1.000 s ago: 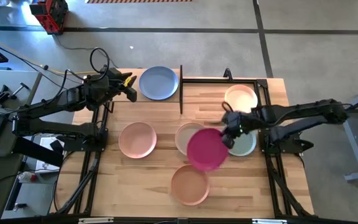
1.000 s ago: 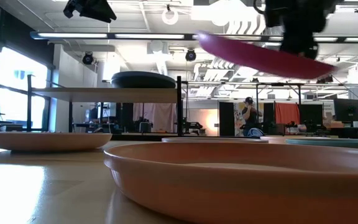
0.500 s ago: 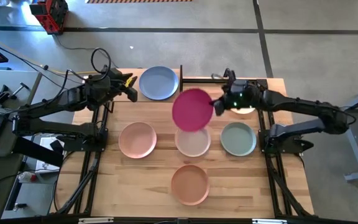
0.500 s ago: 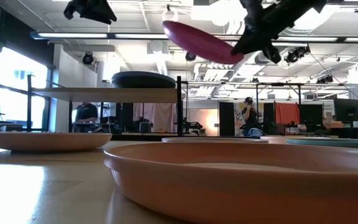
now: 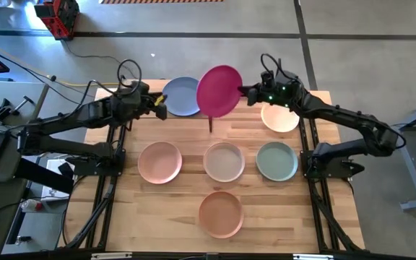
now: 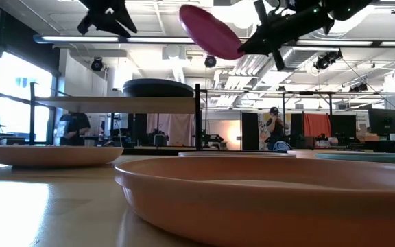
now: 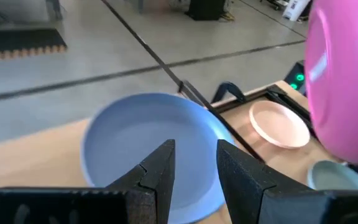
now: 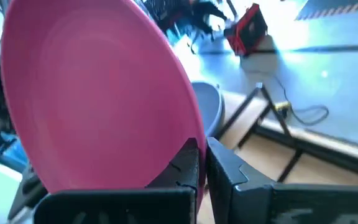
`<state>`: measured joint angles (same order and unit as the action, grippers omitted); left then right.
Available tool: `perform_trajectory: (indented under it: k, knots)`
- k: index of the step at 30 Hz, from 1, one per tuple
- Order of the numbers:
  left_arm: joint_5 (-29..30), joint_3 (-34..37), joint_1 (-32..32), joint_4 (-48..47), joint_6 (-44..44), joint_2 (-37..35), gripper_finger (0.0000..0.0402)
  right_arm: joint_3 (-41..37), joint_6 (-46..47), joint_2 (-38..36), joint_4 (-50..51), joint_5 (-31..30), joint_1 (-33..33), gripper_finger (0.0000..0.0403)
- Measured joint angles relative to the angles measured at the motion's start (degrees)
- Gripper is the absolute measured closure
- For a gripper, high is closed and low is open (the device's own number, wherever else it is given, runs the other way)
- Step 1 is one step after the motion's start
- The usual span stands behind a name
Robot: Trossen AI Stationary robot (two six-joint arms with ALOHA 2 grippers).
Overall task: Place and stack plates onto a shelf
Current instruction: Stack the pink plate on top of the blue plate on the shelf
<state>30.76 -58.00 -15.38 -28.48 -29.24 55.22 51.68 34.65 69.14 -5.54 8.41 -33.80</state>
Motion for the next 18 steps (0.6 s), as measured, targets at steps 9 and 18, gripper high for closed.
perform_trajectory:
  k: [9,18]
  knots:
    - [-4.29,0.0,-0.02,9.1,-2.5,5.69,0.0296,1.82,-1.43,1.96,0.54,-2.15,-2.23,0.0403]
    - [-7.67,0.0,-1.32,17.16,-9.31,10.16,0.0296,2.71,-1.42,3.37,2.24,-3.5,-2.21,0.0403]
